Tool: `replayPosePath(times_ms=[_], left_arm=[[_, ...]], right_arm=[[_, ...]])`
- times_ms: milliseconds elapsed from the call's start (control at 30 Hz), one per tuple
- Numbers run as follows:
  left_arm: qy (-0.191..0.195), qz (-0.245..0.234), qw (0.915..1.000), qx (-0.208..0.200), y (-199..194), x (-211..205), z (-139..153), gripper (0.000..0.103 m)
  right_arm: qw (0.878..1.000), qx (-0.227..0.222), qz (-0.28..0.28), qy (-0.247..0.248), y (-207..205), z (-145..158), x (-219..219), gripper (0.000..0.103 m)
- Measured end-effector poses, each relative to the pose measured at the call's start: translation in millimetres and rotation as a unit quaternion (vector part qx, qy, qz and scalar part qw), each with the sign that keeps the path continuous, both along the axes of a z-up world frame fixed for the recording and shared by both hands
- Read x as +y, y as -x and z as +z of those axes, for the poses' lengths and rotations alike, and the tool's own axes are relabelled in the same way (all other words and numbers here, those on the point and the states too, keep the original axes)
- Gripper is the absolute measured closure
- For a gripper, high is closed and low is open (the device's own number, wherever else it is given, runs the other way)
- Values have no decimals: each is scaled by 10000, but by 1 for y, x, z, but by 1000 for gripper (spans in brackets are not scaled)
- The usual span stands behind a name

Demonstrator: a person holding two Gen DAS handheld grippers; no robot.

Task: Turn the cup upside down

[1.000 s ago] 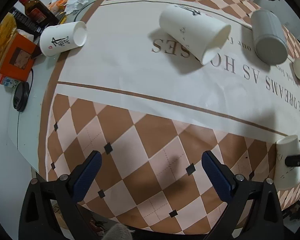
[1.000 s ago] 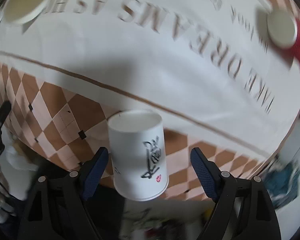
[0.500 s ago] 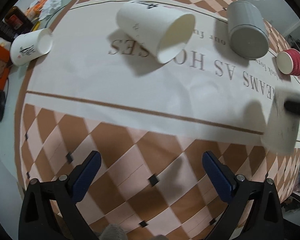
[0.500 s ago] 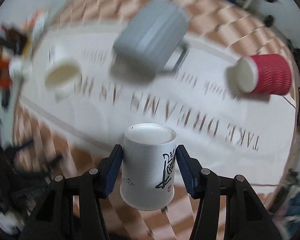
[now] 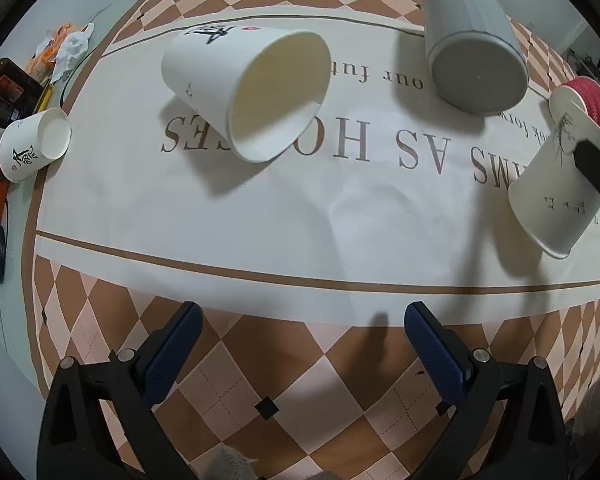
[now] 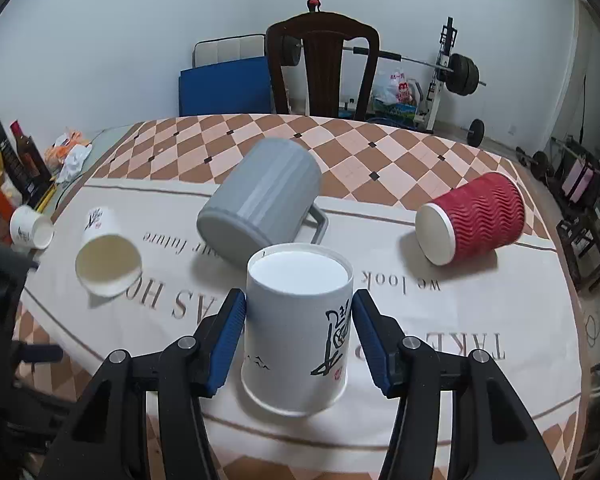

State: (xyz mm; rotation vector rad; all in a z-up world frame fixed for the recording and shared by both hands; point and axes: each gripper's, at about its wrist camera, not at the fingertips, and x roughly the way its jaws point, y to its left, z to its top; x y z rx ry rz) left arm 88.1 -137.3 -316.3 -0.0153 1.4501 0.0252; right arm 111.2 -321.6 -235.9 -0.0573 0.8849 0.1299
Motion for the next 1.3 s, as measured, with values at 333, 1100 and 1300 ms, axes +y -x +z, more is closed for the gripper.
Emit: replayPosePath(times_ms=[333,1100,1300], left_arm=[[-116,1,9998,-184,9,-45,14,0],[139,-448,9772,-2072,116,-21,274,0],[163,-478,9690,-2419,143,-17,320,0]], right_arm=[[9989,433,-89,-125,29,-12,-19,34],[9837,513,-1655,477,170,225,-56,2],[9842,293,-1682,464,206,284,-46,2]])
